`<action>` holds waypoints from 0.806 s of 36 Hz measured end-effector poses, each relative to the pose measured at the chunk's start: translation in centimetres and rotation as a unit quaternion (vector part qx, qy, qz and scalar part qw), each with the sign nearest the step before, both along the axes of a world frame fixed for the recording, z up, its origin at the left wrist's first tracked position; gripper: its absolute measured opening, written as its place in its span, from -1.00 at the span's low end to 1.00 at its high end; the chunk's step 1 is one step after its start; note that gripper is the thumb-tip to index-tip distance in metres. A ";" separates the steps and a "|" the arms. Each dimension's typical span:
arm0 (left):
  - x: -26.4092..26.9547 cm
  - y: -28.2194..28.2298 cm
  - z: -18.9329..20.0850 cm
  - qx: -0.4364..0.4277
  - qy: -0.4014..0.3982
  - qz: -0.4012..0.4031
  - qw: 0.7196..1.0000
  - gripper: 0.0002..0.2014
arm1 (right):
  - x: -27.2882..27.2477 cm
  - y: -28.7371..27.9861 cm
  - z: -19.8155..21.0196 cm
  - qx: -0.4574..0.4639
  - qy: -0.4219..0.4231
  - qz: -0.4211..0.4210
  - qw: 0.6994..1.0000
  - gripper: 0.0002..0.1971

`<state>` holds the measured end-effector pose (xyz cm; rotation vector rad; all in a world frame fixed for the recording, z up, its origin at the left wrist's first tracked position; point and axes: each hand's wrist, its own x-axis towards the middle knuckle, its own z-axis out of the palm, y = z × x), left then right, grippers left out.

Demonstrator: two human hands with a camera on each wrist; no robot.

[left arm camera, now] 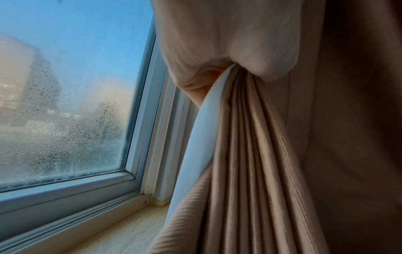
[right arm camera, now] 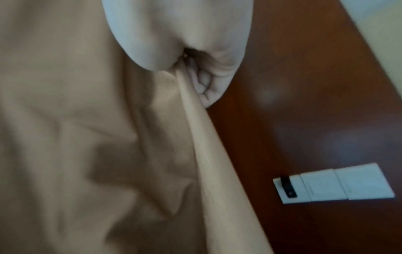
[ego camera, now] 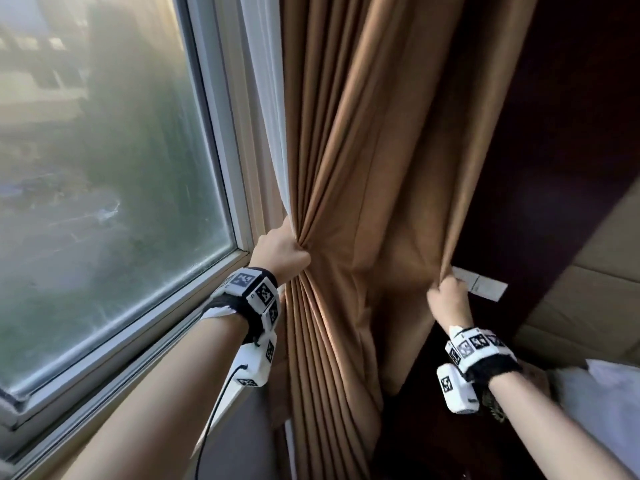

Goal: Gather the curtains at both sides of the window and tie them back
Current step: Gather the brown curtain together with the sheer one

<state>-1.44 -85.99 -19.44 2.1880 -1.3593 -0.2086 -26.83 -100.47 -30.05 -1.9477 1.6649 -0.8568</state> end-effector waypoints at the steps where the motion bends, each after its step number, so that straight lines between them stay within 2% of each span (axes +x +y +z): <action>1: -0.2 0.1 0.1 0.001 0.003 0.002 1.000 -0.68 | -1.2 1.2 0.1 -0.011 0.016 -0.007 1.000 -0.69; 7: -1.9 0.5 0.6 0.005 0.012 -0.002 1.000 -0.62 | -3.8 9.2 0.9 -0.103 0.121 -0.004 0.987 -0.85; 10: -3.2 1.0 0.7 0.010 0.023 -0.012 1.000 -0.54 | -2.2 13.2 1.6 -0.112 0.156 0.027 0.981 -0.93; 13: -4.3 1.4 0.7 0.010 0.029 -0.022 0.999 -0.53 | 0.6 16.5 3.1 -0.094 0.186 0.082 0.975 -0.85; 15: -5.0 1.6 0.8 0.017 0.028 -0.030 0.999 -0.54 | 2.6 18.3 4.1 -0.074 0.208 0.117 0.968 -0.87; 17: -5.8 2.0 0.9 0.025 0.035 -0.041 0.998 -0.57 | 4.3 19.4 4.9 -0.071 0.206 0.141 0.966 -0.75; 20: -7.0 2.8 1.4 0.049 0.072 -0.052 0.995 -0.64 | 6.4 20.0 6.0 -0.062 0.221 0.171 0.958 -0.70; 21: -7.1 3.1 1.6 0.059 0.086 -0.057 0.993 -0.62 | 7.1 19.9 6.1 -0.058 0.219 0.179 0.958 -0.70; 25: -6.8 3.9 2.4 0.093 0.135 -0.082 0.983 -0.17 | 7.8 19.4 6.3 -0.031 0.226 0.201 0.953 -0.69; 29: -6.7 4.5 2.9 0.102 0.140 -0.087 0.981 -0.20 | 6.8 18.4 5.9 -0.008 0.222 0.197 0.955 -0.66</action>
